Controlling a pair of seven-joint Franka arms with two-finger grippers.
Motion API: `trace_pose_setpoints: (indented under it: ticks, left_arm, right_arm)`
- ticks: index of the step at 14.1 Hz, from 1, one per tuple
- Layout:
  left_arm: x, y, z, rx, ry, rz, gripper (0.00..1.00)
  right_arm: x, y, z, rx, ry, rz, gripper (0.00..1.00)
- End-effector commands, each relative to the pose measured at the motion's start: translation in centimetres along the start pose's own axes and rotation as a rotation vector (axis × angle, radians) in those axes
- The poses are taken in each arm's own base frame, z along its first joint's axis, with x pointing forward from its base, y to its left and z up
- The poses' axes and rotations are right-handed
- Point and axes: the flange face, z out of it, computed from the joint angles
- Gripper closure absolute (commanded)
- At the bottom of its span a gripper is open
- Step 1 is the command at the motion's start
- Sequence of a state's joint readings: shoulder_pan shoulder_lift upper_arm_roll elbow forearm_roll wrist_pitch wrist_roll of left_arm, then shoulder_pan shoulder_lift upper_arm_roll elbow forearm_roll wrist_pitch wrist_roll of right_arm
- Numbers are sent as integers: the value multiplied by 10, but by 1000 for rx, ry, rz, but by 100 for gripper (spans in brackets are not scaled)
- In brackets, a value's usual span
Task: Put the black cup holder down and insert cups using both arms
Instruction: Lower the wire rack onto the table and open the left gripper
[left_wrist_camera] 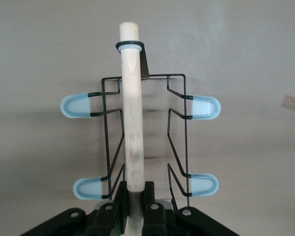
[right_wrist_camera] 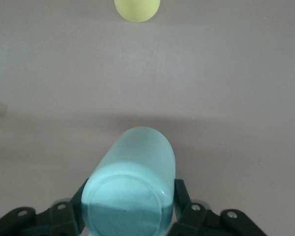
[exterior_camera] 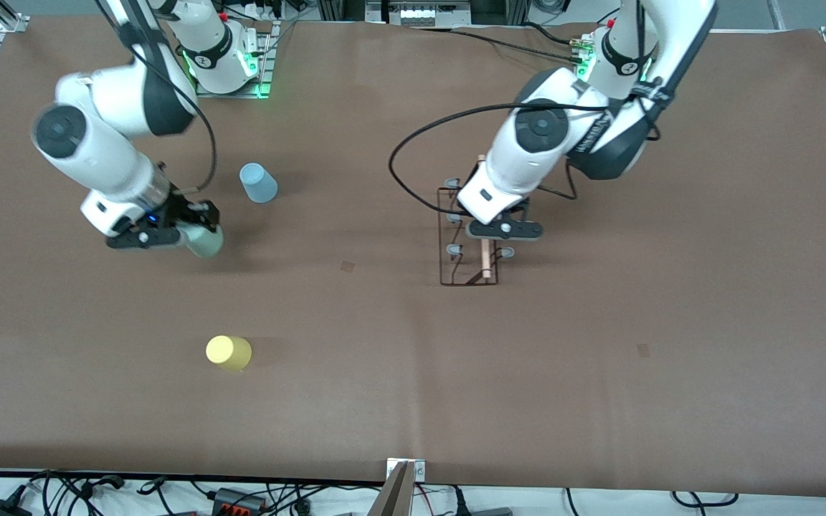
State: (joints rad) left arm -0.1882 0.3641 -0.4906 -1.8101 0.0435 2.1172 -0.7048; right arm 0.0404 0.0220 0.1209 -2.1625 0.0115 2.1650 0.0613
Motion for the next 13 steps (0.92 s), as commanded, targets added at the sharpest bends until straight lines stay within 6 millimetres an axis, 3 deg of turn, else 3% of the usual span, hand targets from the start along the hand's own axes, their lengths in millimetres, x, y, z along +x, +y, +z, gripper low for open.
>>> trace_pose_setpoints:
  ticks: [1, 3, 10, 11, 12, 13]
  left_arm:
    - [-5, 14, 1, 41, 46, -7, 91]
    - [-11, 23, 11, 64, 48, 13, 91]
    - [-19, 32, 17, 68, 41, 34, 90]
    - [-20, 32, 18, 72, 39, 34, 83]
    - [-20, 32, 18, 73, 38, 33, 56]
    - [-19, 30, 17, 73, 40, 30, 12]
  right_arm:
    - [-4, -3, -44, -13, -34, -27, 91]
    - [-1, -5, -59, -14, -36, -27, 91]
    - [-2, -10, -59, -14, -37, -31, 91]
    - [-2, -10, -59, -14, -37, -28, 91]
    - [-2, -10, -59, -13, -37, -26, 91]
    - [-2, -10, -59, -13, -37, -25, 91]
